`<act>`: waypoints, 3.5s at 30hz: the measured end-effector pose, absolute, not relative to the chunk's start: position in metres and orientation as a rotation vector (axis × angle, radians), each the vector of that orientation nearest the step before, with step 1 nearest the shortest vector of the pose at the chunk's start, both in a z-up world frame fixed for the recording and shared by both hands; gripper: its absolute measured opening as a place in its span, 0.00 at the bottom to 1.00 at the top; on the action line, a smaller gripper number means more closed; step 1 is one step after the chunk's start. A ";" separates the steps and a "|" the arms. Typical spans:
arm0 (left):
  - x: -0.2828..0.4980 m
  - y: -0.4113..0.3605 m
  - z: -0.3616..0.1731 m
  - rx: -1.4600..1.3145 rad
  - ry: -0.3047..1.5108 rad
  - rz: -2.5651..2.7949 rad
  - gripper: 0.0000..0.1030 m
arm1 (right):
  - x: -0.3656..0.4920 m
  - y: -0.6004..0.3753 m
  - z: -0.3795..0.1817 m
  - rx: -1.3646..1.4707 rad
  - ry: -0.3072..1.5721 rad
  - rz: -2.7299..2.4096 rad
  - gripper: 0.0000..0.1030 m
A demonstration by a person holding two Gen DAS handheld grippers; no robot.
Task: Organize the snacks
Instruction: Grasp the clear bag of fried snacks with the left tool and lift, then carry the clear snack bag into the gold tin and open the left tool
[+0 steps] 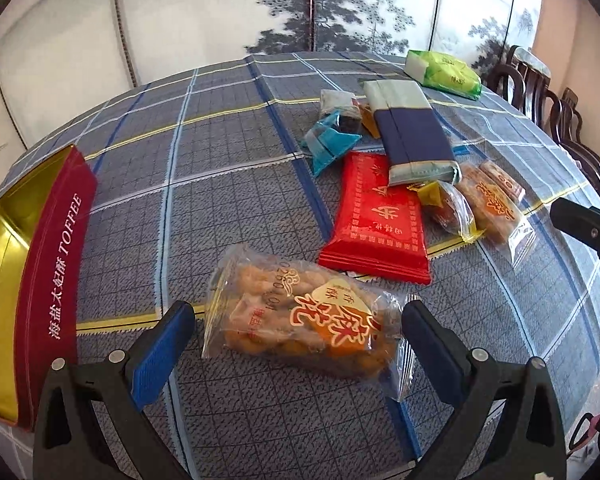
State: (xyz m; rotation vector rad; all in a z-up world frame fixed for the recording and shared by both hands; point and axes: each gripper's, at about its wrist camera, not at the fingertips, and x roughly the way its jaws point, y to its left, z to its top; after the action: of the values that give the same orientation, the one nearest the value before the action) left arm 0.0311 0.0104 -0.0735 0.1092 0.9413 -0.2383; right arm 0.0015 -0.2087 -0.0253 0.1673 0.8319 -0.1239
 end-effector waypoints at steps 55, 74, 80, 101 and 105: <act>0.020 0.223 0.148 -0.061 0.476 0.099 0.16 | -0.006 -0.183 -0.025 0.130 0.840 -0.090 1.00; 0.092 0.268 0.063 -0.090 0.674 0.219 0.16 | -0.005 -0.176 -0.025 0.106 0.854 -0.082 1.00; 0.113 0.274 0.036 -0.075 0.750 0.240 0.16 | -0.002 -0.176 -0.030 0.098 0.865 -0.085 1.00; 0.149 0.251 -0.010 0.031 0.881 0.251 0.22 | -0.005 -0.166 -0.029 0.057 0.866 -0.083 1.00; 0.150 0.246 -0.009 -0.007 0.878 0.235 0.49 | -0.006 -0.165 -0.027 0.038 0.859 -0.094 1.00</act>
State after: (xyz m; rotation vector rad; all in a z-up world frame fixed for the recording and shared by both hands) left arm 0.1500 0.2458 -0.0092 -0.0069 0.8778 0.2353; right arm -0.0056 -0.1653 -0.0272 0.0375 0.8594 -0.0937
